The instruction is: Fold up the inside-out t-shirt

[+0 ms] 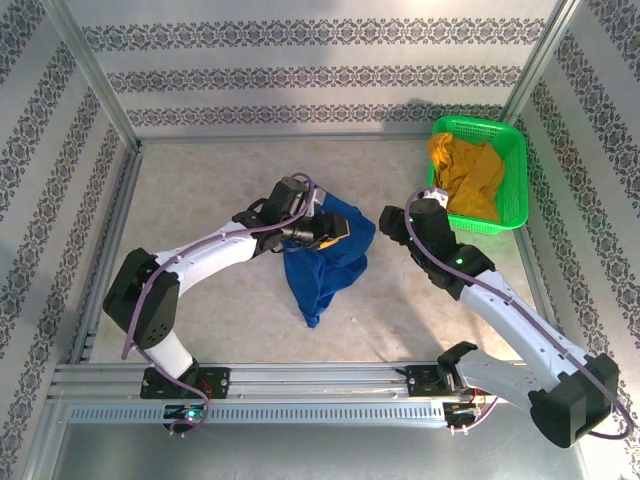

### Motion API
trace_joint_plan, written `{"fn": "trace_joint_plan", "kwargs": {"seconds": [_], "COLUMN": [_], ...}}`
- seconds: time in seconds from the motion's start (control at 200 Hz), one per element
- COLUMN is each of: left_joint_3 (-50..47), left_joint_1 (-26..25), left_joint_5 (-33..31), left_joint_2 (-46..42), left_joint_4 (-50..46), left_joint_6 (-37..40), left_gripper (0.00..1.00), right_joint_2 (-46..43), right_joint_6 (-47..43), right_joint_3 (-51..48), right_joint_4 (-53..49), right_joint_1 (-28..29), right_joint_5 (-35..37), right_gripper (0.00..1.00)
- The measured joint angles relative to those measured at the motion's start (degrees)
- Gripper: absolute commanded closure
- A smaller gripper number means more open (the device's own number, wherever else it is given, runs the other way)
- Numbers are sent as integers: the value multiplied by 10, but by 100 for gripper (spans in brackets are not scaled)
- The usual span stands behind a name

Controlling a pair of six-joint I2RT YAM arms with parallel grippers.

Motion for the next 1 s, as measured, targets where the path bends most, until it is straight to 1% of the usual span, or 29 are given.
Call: {"fn": "trace_joint_plan", "kwargs": {"seconds": [0.125,0.235,0.34,0.48,0.595,0.64,0.724,0.729,0.734,0.759,0.799,0.859,0.889,0.999], "left_joint_3": [17,21,18,0,-3,-3,-3,-3,-3,-3,-3,-3,-3,-4], "left_joint_1": [9,34,72,118,139,143,143,143,143,143,143,143,143,143], "left_joint_5": [-21,-58,-102,-145,-161,-163,-163,-163,-163,-161,-158,-152,-147,-125], "left_joint_2": [-23,-55,-85,-120,-131,-132,-132,-132,-132,-132,-132,-132,-131,-128], "left_joint_4": [-33,-57,-83,-105,-117,-119,-125,-126,-126,-127,-127,-127,-127,-126], "left_joint_6": [41,58,62,61,62,62,64,64,64,64,67,71,74,82], "left_gripper": [42,40,39,38,37,37,36,36,36,36,36,35,35,35], "right_joint_2": [48,92,139,218,291,316,358,360,362,370,383,396,399,396], "right_joint_6": [-1,-14,-45,-100,-144,-158,-178,-181,-183,-184,-193,-201,-205,-209], "right_joint_3": [16,37,79,161,223,238,253,253,253,253,253,253,253,253], "right_joint_4": [-16,-31,-53,-80,-97,-104,-116,-117,-118,-122,-130,-139,-141,-142], "right_joint_1": [6,42,84,115,123,124,124,124,124,124,123,118,113,83], "right_joint_5": [-44,-63,-63,-58,-56,-56,-55,-56,-56,-56,-56,-59,-63,-91], "right_gripper": [29,26,21,17,17,19,28,31,31,38,54,88,100,100]}}
